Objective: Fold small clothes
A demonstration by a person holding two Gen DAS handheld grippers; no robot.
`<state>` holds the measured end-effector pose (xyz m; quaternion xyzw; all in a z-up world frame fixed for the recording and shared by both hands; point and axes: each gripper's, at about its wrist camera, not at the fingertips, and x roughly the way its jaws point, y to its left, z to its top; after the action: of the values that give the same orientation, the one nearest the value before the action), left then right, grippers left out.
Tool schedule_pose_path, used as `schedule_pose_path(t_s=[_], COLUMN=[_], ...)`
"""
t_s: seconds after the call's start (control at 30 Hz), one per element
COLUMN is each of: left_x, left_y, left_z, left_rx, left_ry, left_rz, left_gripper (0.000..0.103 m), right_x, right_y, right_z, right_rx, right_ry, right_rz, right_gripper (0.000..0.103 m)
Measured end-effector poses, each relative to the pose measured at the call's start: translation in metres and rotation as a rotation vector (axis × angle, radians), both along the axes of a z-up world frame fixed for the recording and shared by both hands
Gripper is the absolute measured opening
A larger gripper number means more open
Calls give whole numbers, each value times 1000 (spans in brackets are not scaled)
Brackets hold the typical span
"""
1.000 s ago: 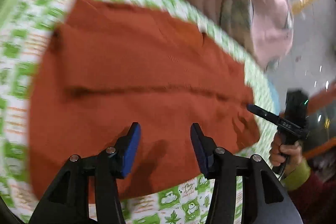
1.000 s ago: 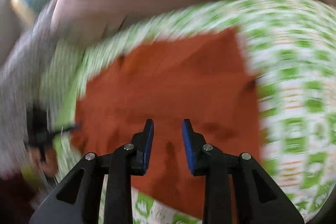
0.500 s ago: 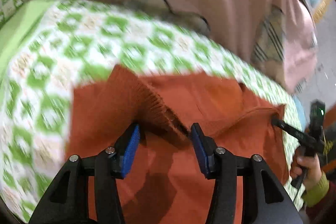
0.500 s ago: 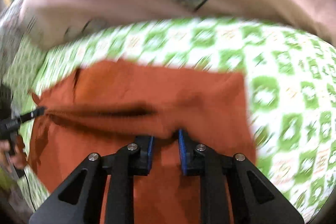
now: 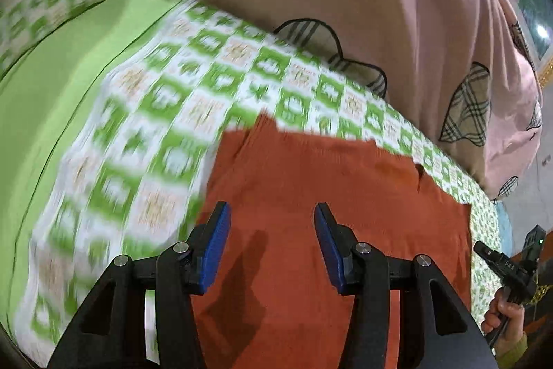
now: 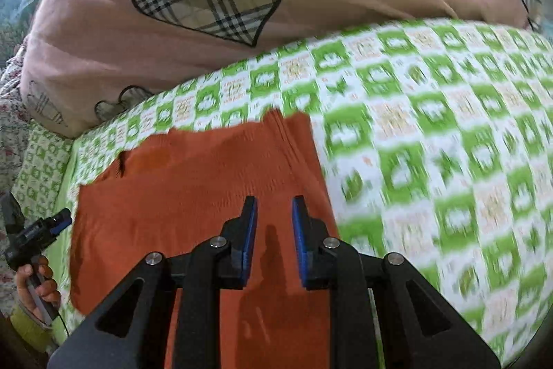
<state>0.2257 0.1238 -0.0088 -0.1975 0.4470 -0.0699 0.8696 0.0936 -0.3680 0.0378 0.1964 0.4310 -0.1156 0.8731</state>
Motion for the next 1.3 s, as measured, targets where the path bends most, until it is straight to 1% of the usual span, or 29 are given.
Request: schedule_pose_path(t_s=[0.07,0.13,0.27,0.3,0.37,0.43,0.57,0.67,0.73,0.83,1.0,1.07,1.2,1.3], left_x=[-29,-54,-103,-117,-138,-156,-179,-186,-187,-184,-172,-165,-148,-135], left_y=[0,-4,-9,-11,-13,-14,-20,-21,-19,-14,5,10,18,22], left_z=[-3,-8,-20,-22,-25,-29,-40,-42,-43,-46,-63,-68,-69,-71], left_rx=[-19,-26,-40,-44,-48,-71,-105,-119,-130,-149,-225,-248,-242,-242], left_ry=[18,40,94,107,121,136,174,179,173,165,188,179,149,126], left_rz=[17,29,41,46,55,70,70,81,98,131,207,230,249,247], left_gripper=[52,52,52,52,54,59,59,62,66,70,70,70,70,66], right_x=[-18,-31,-61,-68,-83,-94,-108,-116,-120,-119,-111,-108,-98,-86], right_y=[6,16,17,16,14,13,20,32,40,56,82,90,104,111], right_z=[0,-10,-37,-40,-39,-35,-22,-11,-7,-5,-6,-5,-7,-8], right_rx=[24,49,80,87,99,104,75,83,93,109,137,145,150,141], right_ry=[7,28,108,107,107,111,96,74,65,63,69,71,84,106], right_rz=[16,37,14,7,-6,-12,5,23,40,76,127,141,157,158], right_gripper=[23,23,23,23,23,23,23,23,23,24,27,28,28,28])
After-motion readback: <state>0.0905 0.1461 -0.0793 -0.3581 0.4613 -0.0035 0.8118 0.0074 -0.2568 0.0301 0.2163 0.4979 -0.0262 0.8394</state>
